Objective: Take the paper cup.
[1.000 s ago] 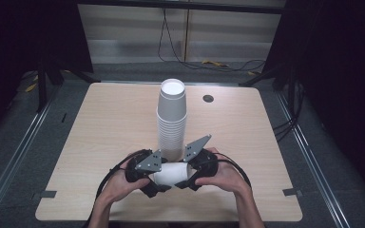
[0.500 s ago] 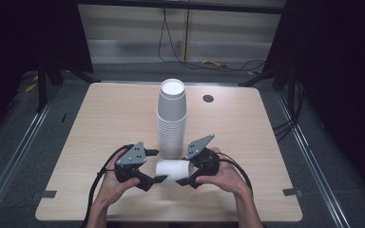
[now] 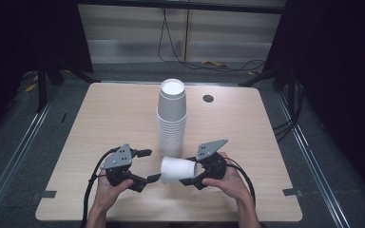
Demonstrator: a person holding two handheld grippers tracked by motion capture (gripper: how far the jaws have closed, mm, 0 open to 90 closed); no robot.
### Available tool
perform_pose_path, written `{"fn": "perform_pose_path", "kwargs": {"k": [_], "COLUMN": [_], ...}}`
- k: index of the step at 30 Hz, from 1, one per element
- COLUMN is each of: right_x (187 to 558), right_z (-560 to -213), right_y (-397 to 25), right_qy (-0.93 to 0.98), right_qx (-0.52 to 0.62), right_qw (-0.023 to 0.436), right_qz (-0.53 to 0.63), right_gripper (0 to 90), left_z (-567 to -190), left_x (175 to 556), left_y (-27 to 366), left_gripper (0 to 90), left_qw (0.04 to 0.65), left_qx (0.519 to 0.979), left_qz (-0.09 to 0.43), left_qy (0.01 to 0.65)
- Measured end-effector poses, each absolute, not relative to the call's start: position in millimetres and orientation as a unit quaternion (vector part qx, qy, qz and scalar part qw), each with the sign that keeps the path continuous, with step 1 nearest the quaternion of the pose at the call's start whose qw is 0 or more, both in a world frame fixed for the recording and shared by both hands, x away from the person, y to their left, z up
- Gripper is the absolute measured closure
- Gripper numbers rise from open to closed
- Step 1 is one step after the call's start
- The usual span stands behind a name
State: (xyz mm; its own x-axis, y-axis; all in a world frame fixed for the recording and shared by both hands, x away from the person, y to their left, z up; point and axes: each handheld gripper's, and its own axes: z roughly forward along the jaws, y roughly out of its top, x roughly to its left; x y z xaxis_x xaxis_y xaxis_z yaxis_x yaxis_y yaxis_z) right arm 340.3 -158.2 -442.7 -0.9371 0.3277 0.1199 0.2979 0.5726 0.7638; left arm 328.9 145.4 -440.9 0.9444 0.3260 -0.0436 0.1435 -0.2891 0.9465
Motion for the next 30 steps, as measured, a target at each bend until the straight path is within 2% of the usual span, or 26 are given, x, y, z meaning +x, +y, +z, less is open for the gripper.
{"fn": "perform_pose_path", "kwargs": {"k": [8, 16, 24, 30], "right_x": [336, 334, 331, 328], "right_z": [-448, -455, -460, -466], "right_y": [-168, -175, -177, -176], "right_qy": [0.862, 0.844, 0.822, 0.808], "right_qx": [0.174, 0.182, 0.173, 0.17], "right_qw": [0.009, 0.02, 0.014, 0.034], "right_qz": [0.475, 0.505, 0.542, 0.564], "right_gripper": [23.9, 23.9, 23.8, 23.8], "left_z": [-443, -447, -449, -451], "left_x": [324, 317, 318, 318], "left_y": [151, 152, 148, 143], "left_gripper": [15.5, 15.6, 15.6, 15.6], "left_qw": [0.596, 0.613, 0.608, 0.607], "left_qx": [0.787, 0.772, 0.777, 0.777], "left_qz": [0.066, 0.066, 0.061, 0.066], "left_qy": [0.148, 0.154, 0.154, 0.153]}}
